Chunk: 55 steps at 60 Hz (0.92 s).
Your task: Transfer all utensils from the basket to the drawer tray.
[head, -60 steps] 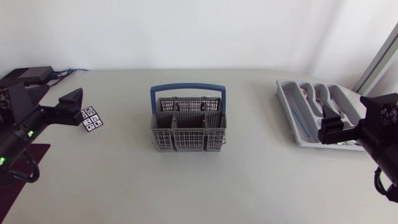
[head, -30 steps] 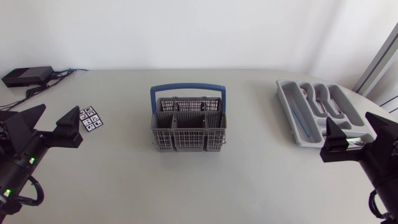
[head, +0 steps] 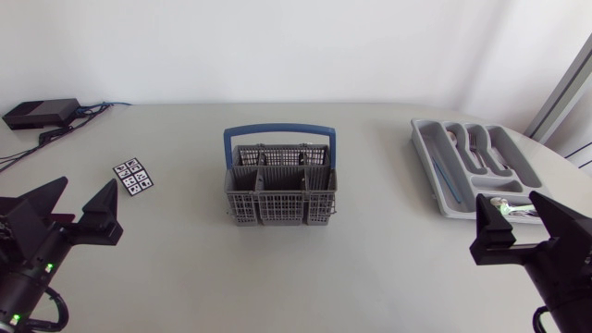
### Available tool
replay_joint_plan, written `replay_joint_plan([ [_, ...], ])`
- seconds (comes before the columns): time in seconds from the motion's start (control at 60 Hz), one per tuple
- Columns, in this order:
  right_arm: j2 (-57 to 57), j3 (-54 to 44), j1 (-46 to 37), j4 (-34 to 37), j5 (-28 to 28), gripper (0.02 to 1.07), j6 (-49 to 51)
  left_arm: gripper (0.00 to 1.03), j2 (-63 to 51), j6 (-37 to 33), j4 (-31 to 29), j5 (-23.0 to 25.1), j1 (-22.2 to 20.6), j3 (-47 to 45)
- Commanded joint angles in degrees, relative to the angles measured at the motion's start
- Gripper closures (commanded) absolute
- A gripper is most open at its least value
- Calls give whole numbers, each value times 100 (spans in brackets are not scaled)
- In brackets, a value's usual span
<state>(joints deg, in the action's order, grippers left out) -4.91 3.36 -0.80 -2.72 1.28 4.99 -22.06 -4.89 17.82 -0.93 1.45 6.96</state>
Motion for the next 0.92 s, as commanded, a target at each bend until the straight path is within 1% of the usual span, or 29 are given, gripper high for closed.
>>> replay_joint_plan([
  [0.0, 261, -238, 68, 147, -68, 6, -349, 7, 267, 166, -135, 3, -14, -195],
  [0.083, 491, -336, 80, 272, -128, 6, -499, 7, 500, 205, -333, 14, -30, -255],
  [0.667, 491, -336, 80, 272, -128, 6, -499, 9, 2196, 487, -1774, 92, -145, -693],
  [0.9, 491, -336, 80, 272, -128, 6, -499, 9, 2206, 489, -1782, 93, -145, -696],
])
